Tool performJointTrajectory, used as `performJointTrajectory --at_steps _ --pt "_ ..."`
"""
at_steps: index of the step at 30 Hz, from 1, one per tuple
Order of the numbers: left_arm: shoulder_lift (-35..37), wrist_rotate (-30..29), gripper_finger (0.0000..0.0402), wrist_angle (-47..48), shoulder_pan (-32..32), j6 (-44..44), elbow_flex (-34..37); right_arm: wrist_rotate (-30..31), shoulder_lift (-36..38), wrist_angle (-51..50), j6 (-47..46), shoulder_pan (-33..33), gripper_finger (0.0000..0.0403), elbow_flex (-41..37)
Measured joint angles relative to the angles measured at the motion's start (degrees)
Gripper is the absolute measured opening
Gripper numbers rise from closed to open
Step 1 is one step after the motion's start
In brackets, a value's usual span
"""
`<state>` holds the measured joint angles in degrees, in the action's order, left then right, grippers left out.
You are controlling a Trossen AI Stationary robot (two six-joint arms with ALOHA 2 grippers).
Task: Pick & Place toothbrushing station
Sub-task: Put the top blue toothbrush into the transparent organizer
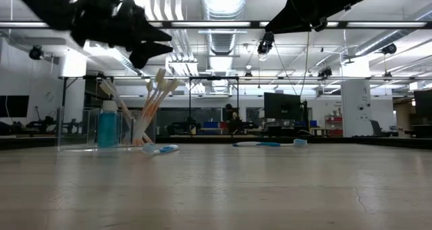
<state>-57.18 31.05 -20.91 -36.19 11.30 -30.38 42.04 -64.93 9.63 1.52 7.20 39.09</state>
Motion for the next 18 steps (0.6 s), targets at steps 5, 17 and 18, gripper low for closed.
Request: performJointTrajectory --at_steps 5,17,18 --pt "-1.09 -2.13 0.0191 32.2 2.8 -5.59 -18.07 0.0 0.01 0.02 0.01 0.01 0.021 0.0" --pt "-2.27 -28.29 0.0191 53.49 25.47 -3.0 -32.36 0.0 0.0 0.0 0.0 0.0 0.021 0.0" --pt "-2.1 -29.03 0.0191 53.35 26.95 -2.04 -32.35 0.0 0.0 0.02 0.02 0.0 0.021 0.0"
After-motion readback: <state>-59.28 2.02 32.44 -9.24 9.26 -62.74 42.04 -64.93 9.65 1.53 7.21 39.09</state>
